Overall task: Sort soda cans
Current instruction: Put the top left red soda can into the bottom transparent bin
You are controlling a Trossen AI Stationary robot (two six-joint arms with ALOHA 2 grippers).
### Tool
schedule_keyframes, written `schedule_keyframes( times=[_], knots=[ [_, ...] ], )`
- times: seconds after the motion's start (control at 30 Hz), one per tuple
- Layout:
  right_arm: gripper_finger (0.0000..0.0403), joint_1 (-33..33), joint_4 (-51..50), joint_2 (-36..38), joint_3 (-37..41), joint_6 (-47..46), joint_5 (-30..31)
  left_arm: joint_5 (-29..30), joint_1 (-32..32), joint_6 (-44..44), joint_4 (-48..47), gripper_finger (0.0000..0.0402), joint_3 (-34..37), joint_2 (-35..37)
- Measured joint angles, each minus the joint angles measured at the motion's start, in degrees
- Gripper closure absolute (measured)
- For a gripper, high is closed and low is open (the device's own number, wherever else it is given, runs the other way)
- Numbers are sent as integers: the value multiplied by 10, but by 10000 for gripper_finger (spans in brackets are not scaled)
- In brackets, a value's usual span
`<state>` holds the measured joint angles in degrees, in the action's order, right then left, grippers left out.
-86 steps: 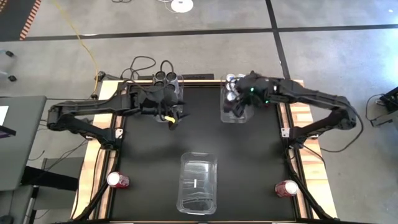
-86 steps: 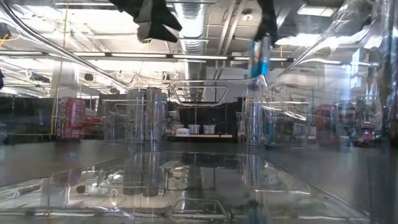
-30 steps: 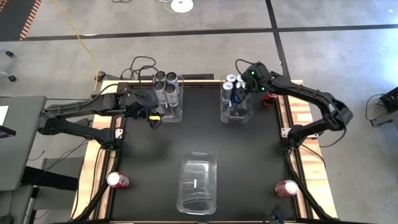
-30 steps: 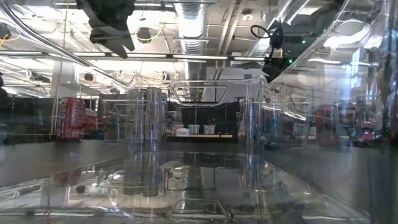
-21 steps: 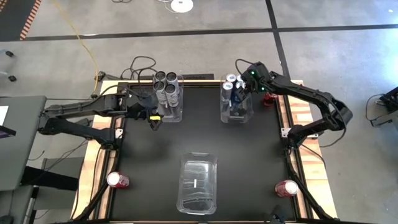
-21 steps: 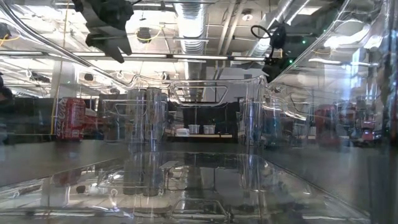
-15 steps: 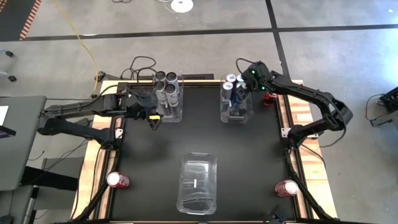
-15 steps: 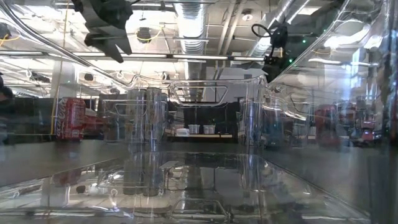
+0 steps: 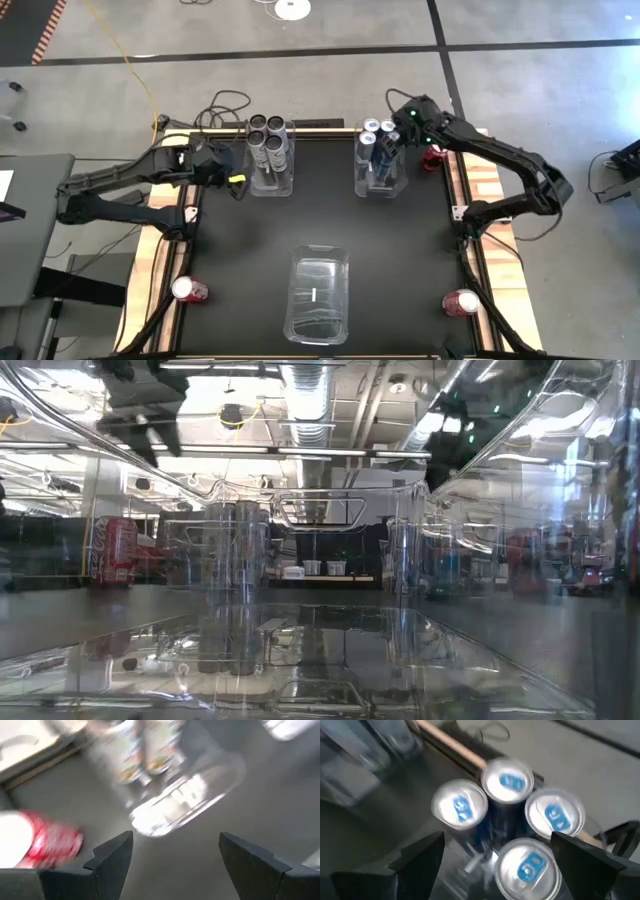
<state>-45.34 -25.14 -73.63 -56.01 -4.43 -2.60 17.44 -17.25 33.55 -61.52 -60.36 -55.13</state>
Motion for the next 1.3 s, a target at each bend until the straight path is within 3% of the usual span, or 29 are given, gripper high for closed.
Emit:
schedule_keyframes(
  times=[0.2, 0.43, 0.77, 0.9, 1.1, 1.3],
  knots=[
    [20, 0, 12, 80, -19, -37, -1, 0, -45, 24, -106, 108, 0, -11],
    [20, 0, 16, 122, -19, -37, -1, 19, -131, 28, -120, 87, 0, -55],
    [20, 18, 0, 114, -18, -32, -6, -8, -210, -34, -97, 5, -31, -87],
    [20, 29, 18, 105, -18, -28, -6, -13, -276, -28, -83, 4, -34, -87],
    [20, 42, 29, 84, -18, -16, -6, -26, -377, 14, -147, 2, -35, -107],
    [21, 47, 48, 64, -18, 6, -8, -33, -422, 23, -120, 2, -35, -150]
  ],
)
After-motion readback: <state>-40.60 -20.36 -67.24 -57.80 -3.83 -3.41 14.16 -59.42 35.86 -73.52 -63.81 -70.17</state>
